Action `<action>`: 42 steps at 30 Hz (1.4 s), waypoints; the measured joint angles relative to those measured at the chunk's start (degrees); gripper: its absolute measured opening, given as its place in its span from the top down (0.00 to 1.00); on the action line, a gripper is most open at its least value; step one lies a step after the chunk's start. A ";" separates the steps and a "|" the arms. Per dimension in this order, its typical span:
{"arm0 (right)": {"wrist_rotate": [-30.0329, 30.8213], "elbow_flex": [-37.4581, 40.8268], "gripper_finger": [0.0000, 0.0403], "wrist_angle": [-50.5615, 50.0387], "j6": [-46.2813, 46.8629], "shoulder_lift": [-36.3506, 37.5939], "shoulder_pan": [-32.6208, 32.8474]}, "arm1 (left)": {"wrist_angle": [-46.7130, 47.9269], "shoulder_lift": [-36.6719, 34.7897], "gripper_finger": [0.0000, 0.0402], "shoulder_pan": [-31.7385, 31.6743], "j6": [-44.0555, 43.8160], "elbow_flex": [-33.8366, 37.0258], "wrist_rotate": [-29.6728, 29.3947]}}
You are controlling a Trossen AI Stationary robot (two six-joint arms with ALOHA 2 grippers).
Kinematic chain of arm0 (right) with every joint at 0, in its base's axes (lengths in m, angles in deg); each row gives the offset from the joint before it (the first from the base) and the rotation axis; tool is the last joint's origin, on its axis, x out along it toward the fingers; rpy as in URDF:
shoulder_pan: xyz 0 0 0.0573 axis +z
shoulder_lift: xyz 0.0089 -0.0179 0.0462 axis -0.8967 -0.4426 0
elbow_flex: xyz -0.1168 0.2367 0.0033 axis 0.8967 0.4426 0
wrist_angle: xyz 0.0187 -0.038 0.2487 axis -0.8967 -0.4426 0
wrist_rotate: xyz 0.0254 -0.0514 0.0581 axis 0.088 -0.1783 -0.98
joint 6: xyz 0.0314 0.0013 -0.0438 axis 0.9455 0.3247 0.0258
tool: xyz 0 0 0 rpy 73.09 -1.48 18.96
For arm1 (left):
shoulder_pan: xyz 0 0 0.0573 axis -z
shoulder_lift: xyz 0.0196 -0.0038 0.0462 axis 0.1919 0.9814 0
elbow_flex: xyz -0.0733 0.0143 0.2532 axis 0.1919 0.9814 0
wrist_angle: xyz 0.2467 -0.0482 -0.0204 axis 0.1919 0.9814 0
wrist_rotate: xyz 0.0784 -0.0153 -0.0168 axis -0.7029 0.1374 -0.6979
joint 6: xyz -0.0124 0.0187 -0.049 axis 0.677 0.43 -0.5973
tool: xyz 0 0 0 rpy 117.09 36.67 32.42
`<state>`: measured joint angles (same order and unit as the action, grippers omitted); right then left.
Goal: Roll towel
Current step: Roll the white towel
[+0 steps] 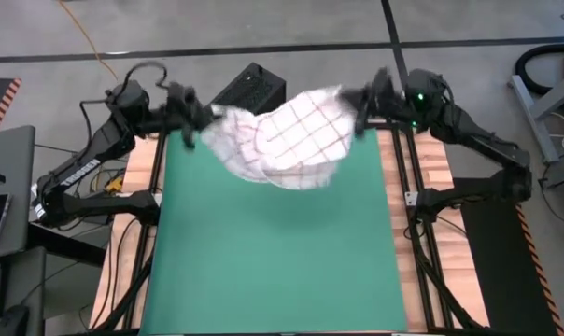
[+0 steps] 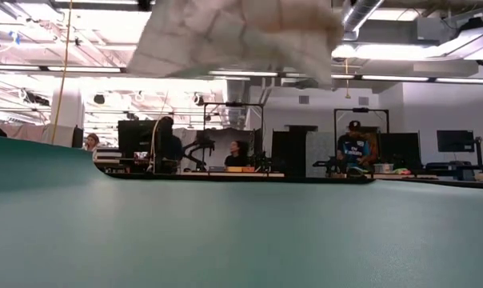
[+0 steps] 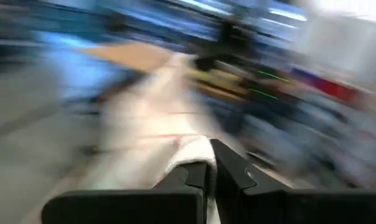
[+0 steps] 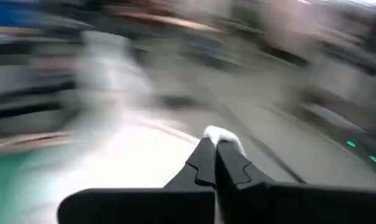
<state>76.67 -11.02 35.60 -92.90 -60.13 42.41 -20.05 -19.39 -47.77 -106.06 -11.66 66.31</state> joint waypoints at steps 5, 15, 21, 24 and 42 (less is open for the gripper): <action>14.72 -0.34 0.98 3.98 6.12 -0.11 0.69 | 3.20 -0.68 1.00 -0.09 -0.50 -0.06 -18.96; 19.01 -0.22 0.98 3.26 6.54 -0.50 -0.43 | 8.11 -0.62 1.00 0.73 -1.53 -0.04 -16.88; 14.15 -0.24 0.98 2.25 3.83 -0.55 -1.35 | 23.12 0.44 1.00 1.92 -4.79 -0.02 -23.96; 5.26 -0.15 0.98 3.31 2.44 -0.53 -1.35 | 24.86 0.26 1.00 2.64 -3.77 0.00 -26.72; -10.95 0.09 0.98 -0.41 -7.18 -0.06 -0.28 | 12.12 -0.71 1.00 2.91 15.28 -0.04 -42.26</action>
<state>65.73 -10.93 35.19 -100.07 -60.20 42.13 -7.94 -20.10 -44.86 -90.78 -11.70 24.05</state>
